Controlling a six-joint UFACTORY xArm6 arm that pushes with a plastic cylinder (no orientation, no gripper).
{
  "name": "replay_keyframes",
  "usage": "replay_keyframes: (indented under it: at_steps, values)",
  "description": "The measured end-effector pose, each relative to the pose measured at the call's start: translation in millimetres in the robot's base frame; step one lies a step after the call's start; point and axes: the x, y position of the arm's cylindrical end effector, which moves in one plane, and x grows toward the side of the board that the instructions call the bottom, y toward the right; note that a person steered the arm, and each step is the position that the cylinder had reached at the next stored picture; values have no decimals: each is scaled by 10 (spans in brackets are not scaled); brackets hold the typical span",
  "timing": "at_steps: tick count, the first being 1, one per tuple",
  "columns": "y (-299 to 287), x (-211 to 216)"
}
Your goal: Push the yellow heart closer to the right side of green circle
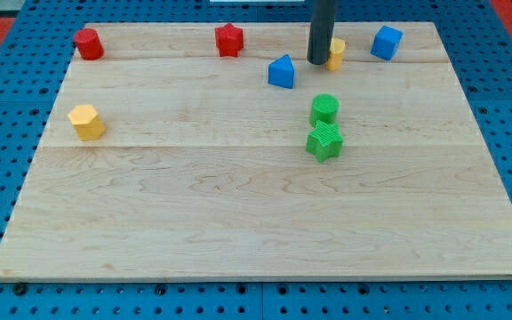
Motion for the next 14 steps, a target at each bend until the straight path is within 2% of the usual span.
replay_keyframes:
  at_steps: [1,2,3,4,6,8,11,12,14]
  values:
    - [-428,-49]
    - [-601,-171]
    - [-556,-383]
    - [-372,-384]
    - [44,597]
    - [-128,399]
    - [-354,-577]
    - [39,-596]
    - [284,-153]
